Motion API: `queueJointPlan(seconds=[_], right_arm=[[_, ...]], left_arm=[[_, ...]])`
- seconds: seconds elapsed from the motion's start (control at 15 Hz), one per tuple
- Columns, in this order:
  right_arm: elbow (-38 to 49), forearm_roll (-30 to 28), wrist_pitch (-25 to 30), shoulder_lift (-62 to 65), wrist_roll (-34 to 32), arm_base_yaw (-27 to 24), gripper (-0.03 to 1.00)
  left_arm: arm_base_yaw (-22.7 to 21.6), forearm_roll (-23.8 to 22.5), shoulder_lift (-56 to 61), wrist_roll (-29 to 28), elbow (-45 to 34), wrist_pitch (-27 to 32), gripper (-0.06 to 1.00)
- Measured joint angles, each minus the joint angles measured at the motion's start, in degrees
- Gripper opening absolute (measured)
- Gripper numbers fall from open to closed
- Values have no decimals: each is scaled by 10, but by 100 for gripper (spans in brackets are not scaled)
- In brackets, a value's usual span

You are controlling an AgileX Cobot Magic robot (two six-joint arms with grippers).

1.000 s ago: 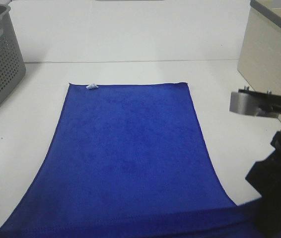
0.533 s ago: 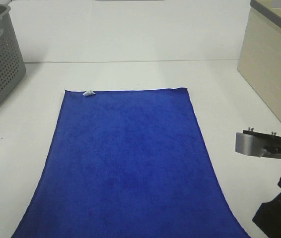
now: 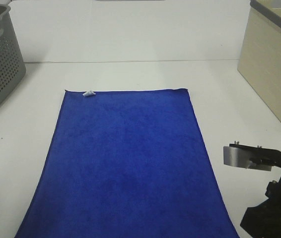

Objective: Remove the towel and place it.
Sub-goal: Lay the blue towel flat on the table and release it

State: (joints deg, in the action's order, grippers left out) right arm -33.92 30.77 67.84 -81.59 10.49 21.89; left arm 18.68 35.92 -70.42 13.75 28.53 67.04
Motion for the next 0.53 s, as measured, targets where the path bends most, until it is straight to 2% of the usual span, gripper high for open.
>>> queueJointPlan(seconds=[0.53], right_arm=[[2,22,-6,-137,52,-1,1]], left_arm=[[0,-5,-178,11,13,1,0]])
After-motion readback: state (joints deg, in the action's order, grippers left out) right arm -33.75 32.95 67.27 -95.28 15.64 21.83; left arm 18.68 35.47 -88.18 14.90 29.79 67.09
